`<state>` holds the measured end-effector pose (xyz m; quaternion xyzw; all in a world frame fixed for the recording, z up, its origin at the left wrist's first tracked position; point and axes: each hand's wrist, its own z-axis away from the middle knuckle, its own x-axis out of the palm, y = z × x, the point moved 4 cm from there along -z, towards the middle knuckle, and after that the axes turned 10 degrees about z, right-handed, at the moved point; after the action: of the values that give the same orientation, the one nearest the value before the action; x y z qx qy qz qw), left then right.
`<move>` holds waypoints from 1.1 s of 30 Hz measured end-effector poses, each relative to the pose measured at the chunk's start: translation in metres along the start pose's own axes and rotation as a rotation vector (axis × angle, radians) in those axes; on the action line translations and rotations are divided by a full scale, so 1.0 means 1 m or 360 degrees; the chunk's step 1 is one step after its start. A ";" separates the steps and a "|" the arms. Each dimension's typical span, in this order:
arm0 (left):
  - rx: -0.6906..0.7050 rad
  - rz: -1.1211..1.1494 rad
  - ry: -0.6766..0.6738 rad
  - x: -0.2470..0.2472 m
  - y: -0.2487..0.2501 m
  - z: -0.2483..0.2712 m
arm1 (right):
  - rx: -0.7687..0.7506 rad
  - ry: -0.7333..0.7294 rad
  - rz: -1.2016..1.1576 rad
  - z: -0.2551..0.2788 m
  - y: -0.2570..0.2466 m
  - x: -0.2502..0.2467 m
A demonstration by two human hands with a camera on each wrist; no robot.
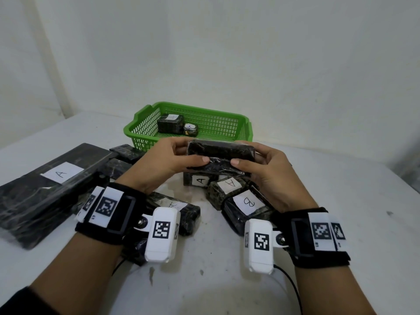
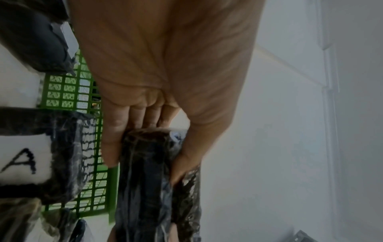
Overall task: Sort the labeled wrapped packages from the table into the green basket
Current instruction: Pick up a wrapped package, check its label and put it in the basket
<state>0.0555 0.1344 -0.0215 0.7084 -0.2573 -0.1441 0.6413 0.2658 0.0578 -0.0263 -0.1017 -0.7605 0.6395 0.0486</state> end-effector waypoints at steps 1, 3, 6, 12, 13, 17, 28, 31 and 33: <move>0.0019 -0.0021 0.0018 0.000 0.000 0.000 | -0.0013 0.0003 -0.0003 0.000 -0.001 0.001; 0.0038 -0.0040 0.0021 -0.001 0.001 0.000 | -0.0031 0.0007 0.0027 0.002 -0.003 0.004; 0.0050 -0.0090 -0.0034 0.002 0.005 0.003 | -0.0068 0.0042 0.0109 0.004 -0.007 0.005; 0.0259 -0.0166 0.0042 -0.006 0.008 0.003 | -0.0058 -0.0127 0.0195 0.002 -0.002 0.008; 0.0296 -0.0165 0.0042 -0.006 0.009 0.003 | 0.0007 -0.0175 0.0159 0.002 0.000 0.009; 0.0301 -0.0146 -0.0104 -0.001 0.012 0.006 | 0.0138 -0.0167 -0.0061 0.001 0.001 0.010; 0.0152 -0.0040 -0.0092 0.004 0.008 0.006 | 0.0025 -0.0017 0.0027 0.000 0.001 0.009; 0.0182 -0.0040 -0.0064 0.005 0.008 0.006 | 0.0014 0.0001 0.0039 0.001 0.001 0.008; 0.0221 0.0006 -0.0003 0.000 0.007 0.003 | 0.0028 -0.0047 0.0018 0.000 0.002 0.008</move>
<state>0.0524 0.1316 -0.0148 0.7506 -0.2687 -0.1254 0.5905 0.2581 0.0599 -0.0289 -0.0959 -0.7548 0.6480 0.0347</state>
